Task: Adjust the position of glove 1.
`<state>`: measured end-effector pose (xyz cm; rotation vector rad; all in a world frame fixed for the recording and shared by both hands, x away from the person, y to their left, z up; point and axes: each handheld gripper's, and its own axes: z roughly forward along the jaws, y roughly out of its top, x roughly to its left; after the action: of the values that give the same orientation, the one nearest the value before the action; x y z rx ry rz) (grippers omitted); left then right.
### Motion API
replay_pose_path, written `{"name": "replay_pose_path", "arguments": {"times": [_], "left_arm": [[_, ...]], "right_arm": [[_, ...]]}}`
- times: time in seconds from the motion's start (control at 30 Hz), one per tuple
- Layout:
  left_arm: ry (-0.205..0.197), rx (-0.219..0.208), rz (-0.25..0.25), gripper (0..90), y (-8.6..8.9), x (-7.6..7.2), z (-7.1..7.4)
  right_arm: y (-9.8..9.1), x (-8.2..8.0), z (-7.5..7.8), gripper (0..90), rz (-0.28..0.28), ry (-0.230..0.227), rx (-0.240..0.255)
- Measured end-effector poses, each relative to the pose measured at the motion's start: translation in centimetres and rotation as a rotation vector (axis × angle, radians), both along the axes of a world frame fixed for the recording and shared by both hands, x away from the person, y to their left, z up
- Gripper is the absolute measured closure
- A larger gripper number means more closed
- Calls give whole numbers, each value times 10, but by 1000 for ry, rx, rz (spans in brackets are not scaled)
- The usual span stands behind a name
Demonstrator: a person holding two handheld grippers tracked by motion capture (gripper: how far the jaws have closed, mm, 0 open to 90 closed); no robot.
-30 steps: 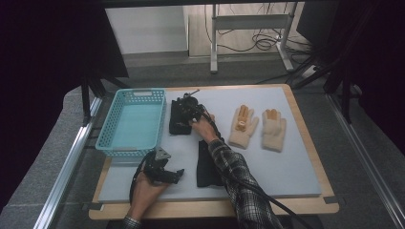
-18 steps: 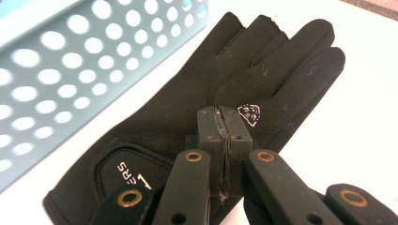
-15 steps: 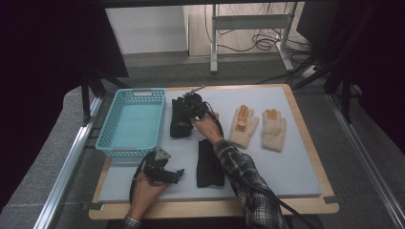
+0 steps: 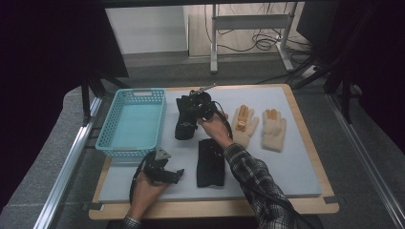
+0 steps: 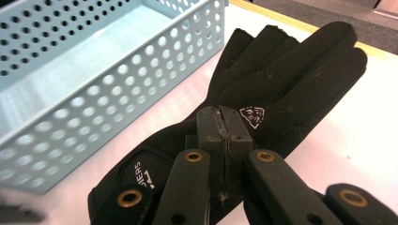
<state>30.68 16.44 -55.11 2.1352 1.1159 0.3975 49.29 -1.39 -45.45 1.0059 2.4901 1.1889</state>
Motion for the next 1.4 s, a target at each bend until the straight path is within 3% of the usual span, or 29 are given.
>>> {"name": "replay_pose_path", "arguments": {"times": [0.37,0.67,1.03,1.17,1.4], "left_arm": [[0,1,-1,33,0,0,0],[-2,-2,4,34,0,0,0],[-1,-6,6,34,-1,0,0],[-1,-7,6,34,-1,0,0],[-4,-5,5,34,-1,0,0]], "right_arm": [[-44,-43,29,882,20,-5,48],[-74,-76,37,882,38,7,65],[-99,-136,30,881,61,8,62],[-103,-144,23,881,53,14,57],[-104,-148,-6,881,42,55,57]]}}
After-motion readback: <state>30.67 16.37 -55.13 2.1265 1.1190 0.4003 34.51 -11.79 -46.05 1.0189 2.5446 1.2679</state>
